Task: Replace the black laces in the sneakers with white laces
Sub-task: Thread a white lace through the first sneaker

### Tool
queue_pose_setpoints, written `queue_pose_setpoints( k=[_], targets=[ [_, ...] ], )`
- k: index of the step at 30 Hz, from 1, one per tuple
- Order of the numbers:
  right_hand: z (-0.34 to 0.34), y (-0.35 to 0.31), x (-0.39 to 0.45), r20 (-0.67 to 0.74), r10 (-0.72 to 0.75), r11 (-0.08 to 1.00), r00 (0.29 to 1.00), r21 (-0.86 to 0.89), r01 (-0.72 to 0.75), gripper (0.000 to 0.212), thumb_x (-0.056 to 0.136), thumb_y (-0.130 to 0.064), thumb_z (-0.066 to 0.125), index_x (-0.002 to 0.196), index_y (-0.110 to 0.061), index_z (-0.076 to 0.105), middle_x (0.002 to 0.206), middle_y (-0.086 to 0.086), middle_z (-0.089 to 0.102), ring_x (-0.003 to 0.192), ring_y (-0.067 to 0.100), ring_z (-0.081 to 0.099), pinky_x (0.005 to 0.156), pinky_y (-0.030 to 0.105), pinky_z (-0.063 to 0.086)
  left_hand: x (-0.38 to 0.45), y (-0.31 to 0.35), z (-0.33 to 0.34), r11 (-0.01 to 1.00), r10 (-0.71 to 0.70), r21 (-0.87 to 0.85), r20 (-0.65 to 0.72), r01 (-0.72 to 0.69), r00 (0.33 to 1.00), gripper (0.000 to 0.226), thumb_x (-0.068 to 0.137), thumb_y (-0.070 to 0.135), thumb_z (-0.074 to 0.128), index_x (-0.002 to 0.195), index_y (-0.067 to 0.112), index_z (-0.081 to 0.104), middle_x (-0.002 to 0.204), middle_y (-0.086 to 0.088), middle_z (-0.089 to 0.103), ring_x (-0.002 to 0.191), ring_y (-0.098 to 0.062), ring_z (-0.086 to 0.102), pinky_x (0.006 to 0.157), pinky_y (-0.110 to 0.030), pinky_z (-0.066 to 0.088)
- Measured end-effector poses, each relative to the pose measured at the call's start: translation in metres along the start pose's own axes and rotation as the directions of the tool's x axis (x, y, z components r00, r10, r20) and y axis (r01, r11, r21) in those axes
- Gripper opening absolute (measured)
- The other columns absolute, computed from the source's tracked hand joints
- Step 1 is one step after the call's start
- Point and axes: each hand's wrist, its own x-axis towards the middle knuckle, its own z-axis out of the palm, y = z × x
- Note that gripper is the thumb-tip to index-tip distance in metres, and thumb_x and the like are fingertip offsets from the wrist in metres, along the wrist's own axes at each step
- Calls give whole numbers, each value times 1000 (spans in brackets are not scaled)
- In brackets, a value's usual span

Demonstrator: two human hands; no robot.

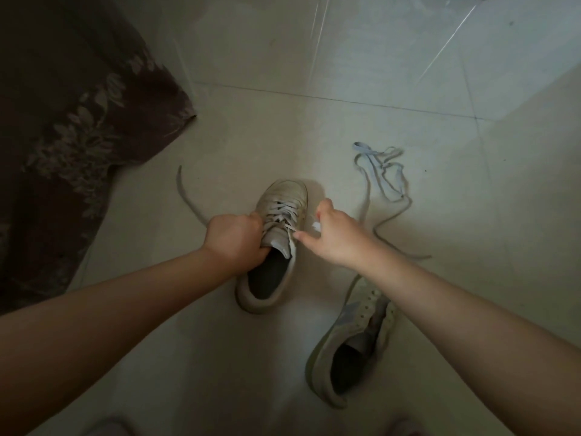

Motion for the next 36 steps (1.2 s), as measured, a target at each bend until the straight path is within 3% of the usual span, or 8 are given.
queue_pose_setpoints(
  k=[6, 12, 21, 24, 26, 30, 34, 36],
  targets=[
    [-4, 0, 1, -77, 62, 998, 995, 25, -60, 69, 80, -51, 67, 116, -6, 30, 119, 12, 60, 108, 31, 59, 86, 38, 49, 3, 5, 1, 1000, -15, 4, 39, 15, 999, 38, 92, 40, 42, 113, 9, 49, 109, -10, 65, 99, -31, 64, 73, -31, 43],
    [-10, 3, -4, -14, 11, 990, 1000, 140, -9, 38, 87, -34, 65, 98, -15, 34, 82, 0, 60, 79, 20, 59, 61, 29, 37, 5, 10, 3, 999, -42, 2, 72, 42, 997, 31, 94, 31, 42, 114, 8, 49, 110, -10, 65, 100, -30, 64, 74, -31, 43],
    [-27, 44, -11, 119, 4, 945, 993, 326, -43, 25, 85, -31, 67, 86, -17, 46, 69, -7, 61, 63, 11, 54, 63, 31, 42, 2, 7, 3, 999, -36, -10, 99, 38, 994, 33, 93, 31, 43, 115, 8, 47, 111, -10, 65, 101, -30, 63, 73, -31, 43],
    [-22, 50, -9, 45, 27, 886, 999, 462, -45, 24, 81, -44, 63, 87, -23, 53, 73, -5, 62, 70, 17, 58, 69, 36, 48, -4, 3, -1, 997, -18, -67, 49, 21, 999, 44, 88, 49, 46, 110, 11, 48, 106, -7, 65, 98, -30, 62, 66, -30, 35],
    [-25, 52, -8, -26, 69, 827, 997, 561, -42, 15, 89, -36, 57, 87, -22, 58, 70, -2, 66, 63, 18, 57, 64, 36, 46, -12, -3, 1, 992, 56, -108, -152, -72, 987, 53, 80, 60, 50, 101, 11, 53, 96, -7, 62, 92, -30, 60, 62, -31, 37],
    [-26, 54, -10, -140, 59, 798, 988, 601, 38, 18, 98, -16, 47, 86, -15, 60, 86, 4, 70, 60, 10, 66, 57, 24, 52, -25, 1, 8, 926, 230, -129, -550, -354, 803, 39, 77, 49, 57, 86, 12, 61, 81, -7, 54, 76, -28, 51, 61, -33, 40],
    [-21, 58, -11, -333, -93, 965, 938, 202, 168, 20, 95, -22, 53, 101, -15, 71, 94, 0, 73, 87, 17, 68, 80, 36, 54, -23, 20, 2, 926, 121, -269, -456, -266, 882, 39, 77, 56, 52, 68, 19, 62, 73, -1, 55, 75, -25, 55, 63, -30, 41],
    [-24, 57, -8, -460, -67, 951, 885, 238, 195, 20, 95, -18, 54, 105, -13, 70, 93, -2, 72, 88, 17, 68, 84, 34, 53, -17, 27, -3, 935, 31, -330, -286, -129, 958, 49, 77, 65, 48, 72, 20, 63, 80, -1, 59, 85, -24, 56, 73, -31, 40]
  ],
)
